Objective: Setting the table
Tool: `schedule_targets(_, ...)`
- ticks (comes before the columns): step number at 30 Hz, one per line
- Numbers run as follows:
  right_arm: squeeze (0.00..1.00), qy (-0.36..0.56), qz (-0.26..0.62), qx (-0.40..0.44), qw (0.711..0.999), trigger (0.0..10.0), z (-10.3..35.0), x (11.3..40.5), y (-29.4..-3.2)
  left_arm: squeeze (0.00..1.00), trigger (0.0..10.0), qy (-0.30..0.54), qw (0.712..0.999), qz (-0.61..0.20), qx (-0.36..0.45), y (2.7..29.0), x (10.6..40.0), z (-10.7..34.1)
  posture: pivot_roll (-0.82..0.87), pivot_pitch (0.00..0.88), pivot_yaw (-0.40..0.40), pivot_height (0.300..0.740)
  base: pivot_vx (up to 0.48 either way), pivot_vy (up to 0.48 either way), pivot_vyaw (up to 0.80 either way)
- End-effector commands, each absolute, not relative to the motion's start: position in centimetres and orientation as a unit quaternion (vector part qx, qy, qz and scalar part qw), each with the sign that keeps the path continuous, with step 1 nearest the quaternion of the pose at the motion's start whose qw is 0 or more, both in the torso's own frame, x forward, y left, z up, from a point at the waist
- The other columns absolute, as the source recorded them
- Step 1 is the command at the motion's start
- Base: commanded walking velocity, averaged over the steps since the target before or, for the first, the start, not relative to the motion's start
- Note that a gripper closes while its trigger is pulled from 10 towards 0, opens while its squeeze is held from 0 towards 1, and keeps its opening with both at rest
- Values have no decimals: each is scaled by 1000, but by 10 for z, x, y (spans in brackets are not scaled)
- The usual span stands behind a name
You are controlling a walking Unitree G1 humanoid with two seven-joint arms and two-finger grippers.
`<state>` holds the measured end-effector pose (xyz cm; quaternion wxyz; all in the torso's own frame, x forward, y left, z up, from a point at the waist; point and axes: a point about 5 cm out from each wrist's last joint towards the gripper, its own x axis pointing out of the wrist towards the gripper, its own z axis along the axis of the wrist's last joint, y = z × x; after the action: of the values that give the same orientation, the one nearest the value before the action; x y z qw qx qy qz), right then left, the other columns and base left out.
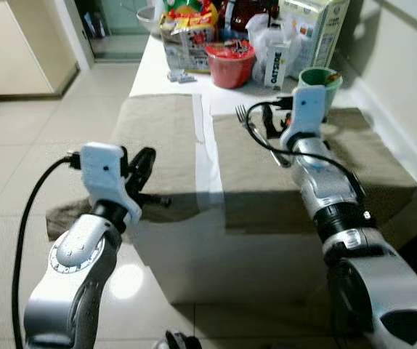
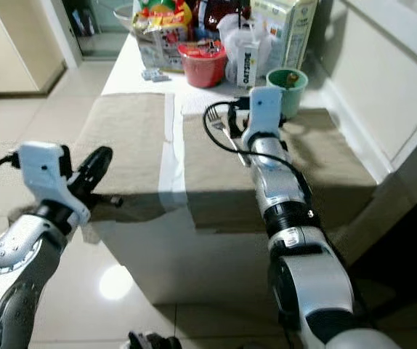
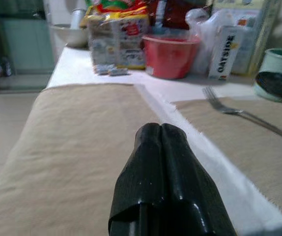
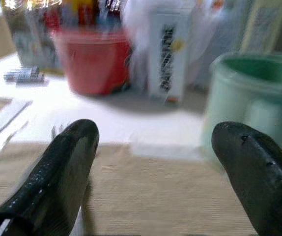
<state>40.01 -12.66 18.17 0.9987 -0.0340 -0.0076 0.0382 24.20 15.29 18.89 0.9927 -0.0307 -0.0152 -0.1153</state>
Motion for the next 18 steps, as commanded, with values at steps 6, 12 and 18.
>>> schedule_targets(6,0,33,71,-10,997,10000,181,408,-107,0,10000,-14,994,-100,-30,155,229,195,80,114,59,740,0,0,0)
schedule_targets(12,0,74,70,1,995,10000,165,405,-103,0,10000,-26,994,-96,-42,153,223,204,96,125,56,740,0,0,0)
schedule_targets(18,0,85,46,-4,995,10000,160,405,-109,0,10000,-25,994,-95,-40,156,220,207,103,135,66,740,0,0,0)
